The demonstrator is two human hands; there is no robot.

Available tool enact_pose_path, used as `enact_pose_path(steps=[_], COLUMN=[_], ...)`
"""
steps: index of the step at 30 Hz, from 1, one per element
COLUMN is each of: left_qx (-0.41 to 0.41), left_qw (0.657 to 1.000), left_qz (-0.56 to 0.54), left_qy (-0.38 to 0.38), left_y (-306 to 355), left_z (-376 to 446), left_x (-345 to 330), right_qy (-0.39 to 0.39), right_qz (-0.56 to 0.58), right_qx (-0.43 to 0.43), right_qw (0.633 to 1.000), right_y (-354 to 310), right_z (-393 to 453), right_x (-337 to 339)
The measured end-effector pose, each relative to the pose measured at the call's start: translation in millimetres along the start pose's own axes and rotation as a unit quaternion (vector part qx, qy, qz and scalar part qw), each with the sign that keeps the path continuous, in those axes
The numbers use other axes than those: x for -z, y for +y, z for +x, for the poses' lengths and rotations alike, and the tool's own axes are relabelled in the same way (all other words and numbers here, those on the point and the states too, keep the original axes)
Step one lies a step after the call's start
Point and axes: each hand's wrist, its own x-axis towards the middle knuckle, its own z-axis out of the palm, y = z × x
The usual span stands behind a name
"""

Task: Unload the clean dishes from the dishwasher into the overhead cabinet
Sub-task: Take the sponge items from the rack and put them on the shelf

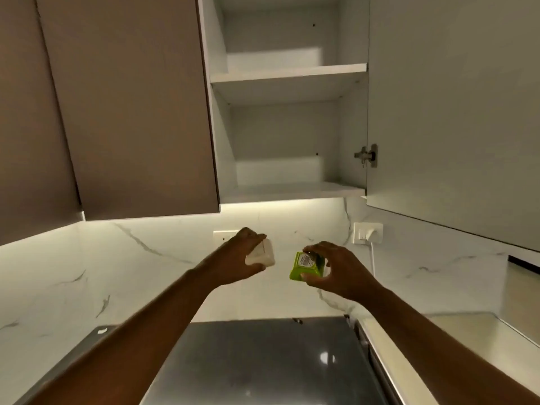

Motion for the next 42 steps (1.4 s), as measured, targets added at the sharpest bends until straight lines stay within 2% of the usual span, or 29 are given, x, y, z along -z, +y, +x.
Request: enact_pose_path(steps=[5, 9, 14, 21, 30, 36, 42], left_qx=[-0.015, -0.005, -0.011, -0.014, 0.004, -0.006, 0.009], left_qw=[0.999, 0.999, 0.998, 0.992, 0.986, 0.988, 0.991], left_qz=[0.013, 0.05, 0.066, 0.093, 0.09, 0.079, 0.035], left_qy=[0.042, 0.018, -0.01, -0.08, -0.14, -0.134, -0.125], left_y=[-19, -36, -54, -71, -73, -66, -77], left_z=[117, 187, 252, 327, 414, 451, 476], left_x=[38, 49, 42, 19, -18, -51, -72], right_qy=[0.073, 0.075, 0.066, -0.024, -0.106, -0.122, -0.092], right_qz=[0.039, 0.029, 0.014, -0.082, -0.154, -0.207, -0.24], right_qx=[0.019, 0.03, 0.001, -0.083, -0.215, -0.234, -0.214], right_qw=[0.996, 0.996, 0.998, 0.993, 0.959, 0.942, 0.943], right_y=[43, 72, 102, 137, 176, 199, 223], right_z=[104, 172, 233, 282, 331, 353, 364], right_x=[32, 50, 60, 68, 71, 67, 64])
